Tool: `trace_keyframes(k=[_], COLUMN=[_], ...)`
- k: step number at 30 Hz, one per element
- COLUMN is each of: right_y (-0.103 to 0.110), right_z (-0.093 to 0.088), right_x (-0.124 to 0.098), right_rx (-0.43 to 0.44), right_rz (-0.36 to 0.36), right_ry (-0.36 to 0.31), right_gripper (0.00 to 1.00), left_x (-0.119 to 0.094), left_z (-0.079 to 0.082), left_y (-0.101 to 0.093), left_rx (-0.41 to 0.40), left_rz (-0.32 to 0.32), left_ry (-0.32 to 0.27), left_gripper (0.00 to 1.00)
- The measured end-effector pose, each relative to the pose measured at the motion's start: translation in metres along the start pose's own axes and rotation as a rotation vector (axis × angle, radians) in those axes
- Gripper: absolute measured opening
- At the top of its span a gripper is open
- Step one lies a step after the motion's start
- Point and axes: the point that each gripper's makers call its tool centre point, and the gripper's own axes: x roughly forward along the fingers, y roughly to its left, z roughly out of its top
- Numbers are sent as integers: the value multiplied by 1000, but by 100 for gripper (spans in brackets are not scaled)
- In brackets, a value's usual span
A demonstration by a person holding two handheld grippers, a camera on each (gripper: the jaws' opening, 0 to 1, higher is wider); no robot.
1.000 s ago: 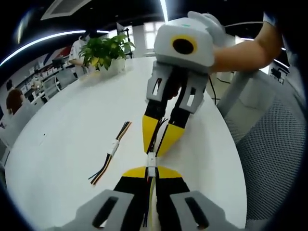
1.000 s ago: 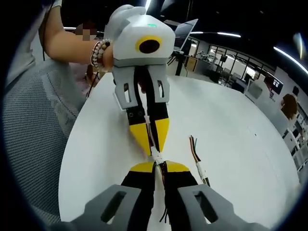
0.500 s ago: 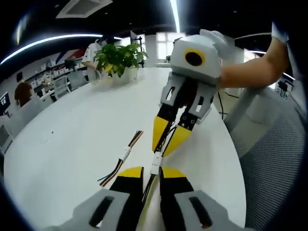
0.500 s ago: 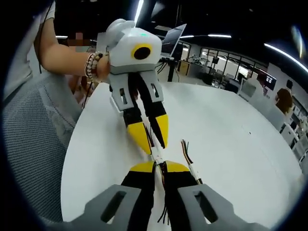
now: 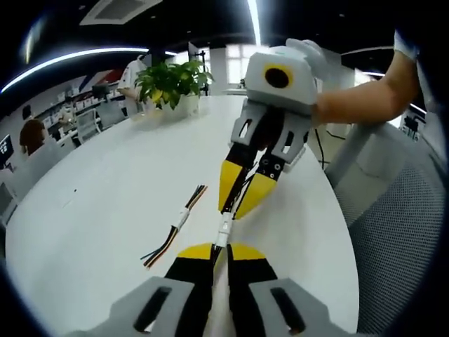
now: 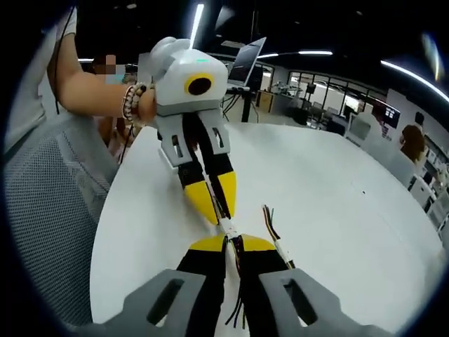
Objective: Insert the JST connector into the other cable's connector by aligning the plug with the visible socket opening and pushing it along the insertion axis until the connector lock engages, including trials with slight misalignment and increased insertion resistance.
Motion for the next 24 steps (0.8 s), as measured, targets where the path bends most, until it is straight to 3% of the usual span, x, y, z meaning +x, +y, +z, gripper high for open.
trace_keyframes(k=[13, 17, 19, 24], right_y=[1, 1, 0, -1], right_z=[1, -3, -5, -9], right_x=[-1, 5, 6, 5], right_rx=[12, -3, -23, 7], right_rz=[1, -17, -27, -19], right_ry=[-12, 10, 31, 37], right_gripper=[3, 4, 4, 8], left_x=[0, 0, -2, -5], left_z=[3, 1, 4, 3], left_y=[-2, 0, 3, 6], left_rx=[27, 42, 22, 16], left_rz=[6, 15, 20, 30], left_ry=[2, 11, -15, -18], left_gripper=[0, 0, 0, 0])
